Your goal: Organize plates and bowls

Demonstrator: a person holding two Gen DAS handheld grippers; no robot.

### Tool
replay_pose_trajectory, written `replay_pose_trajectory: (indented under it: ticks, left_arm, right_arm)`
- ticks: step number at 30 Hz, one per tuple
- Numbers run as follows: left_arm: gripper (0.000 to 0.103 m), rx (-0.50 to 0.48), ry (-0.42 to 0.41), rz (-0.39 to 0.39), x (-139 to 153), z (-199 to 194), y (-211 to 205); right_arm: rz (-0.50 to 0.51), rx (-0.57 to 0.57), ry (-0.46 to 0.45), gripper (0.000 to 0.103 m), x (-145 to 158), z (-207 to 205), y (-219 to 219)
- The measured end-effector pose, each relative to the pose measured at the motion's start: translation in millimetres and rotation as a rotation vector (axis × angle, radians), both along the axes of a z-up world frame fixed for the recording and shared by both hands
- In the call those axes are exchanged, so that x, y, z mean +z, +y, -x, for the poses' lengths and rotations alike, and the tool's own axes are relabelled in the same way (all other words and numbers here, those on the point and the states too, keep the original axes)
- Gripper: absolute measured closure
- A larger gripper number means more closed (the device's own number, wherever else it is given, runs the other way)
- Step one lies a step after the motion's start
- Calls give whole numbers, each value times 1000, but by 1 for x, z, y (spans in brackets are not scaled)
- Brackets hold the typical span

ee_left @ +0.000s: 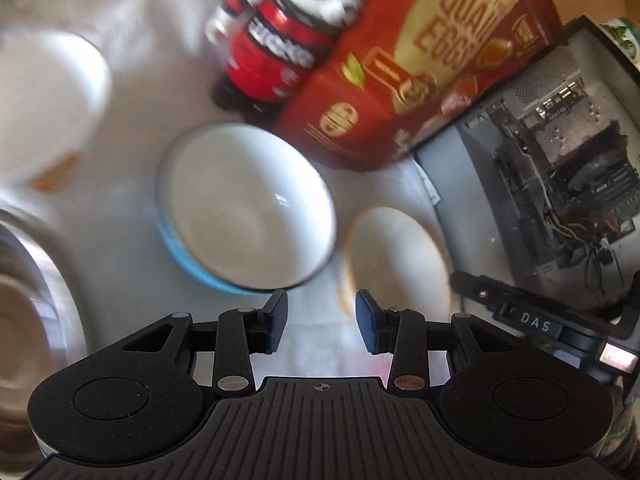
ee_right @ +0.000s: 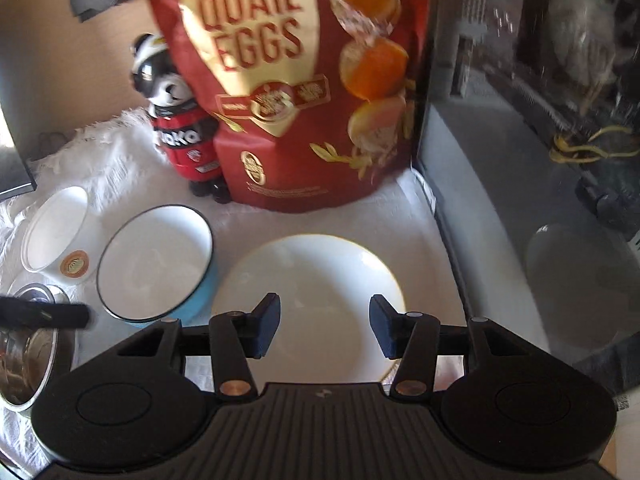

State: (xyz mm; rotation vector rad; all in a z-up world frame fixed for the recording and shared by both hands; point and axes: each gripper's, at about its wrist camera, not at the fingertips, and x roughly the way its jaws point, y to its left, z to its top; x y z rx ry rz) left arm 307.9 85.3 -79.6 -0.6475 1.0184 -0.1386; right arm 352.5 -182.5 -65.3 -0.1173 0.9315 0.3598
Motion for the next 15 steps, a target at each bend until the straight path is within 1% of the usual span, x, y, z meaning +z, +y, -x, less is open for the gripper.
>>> replay_pose_trajectory:
  ticks: [2, 5, 9, 10, 12, 15]
  left_arm:
    - [62, 20, 21, 18, -11, -13, -13]
    - [62, 49, 51, 21, -26, -29, -29]
    - [62, 61, 82, -10, -38, -41, -42]
    - [70, 58, 84, -26, -40, -43, -46]
    - [72, 39, 76, -53, -41, -47, -55]
    - [67, 12, 81, -66, -45, -54, -66]
  right_arm:
    - [-9, -4, 41, 54, -3, -12, -9]
    - [11, 1, 59, 54, -12, -28, -13]
    - [37, 20, 75, 54, -26, -47, -13]
    - [39, 23, 83, 54, -30, -52, -13]
    - [48, 23, 96, 54, -38, -62, -12]
    - [51, 20, 130, 54, -54, -75, -10]
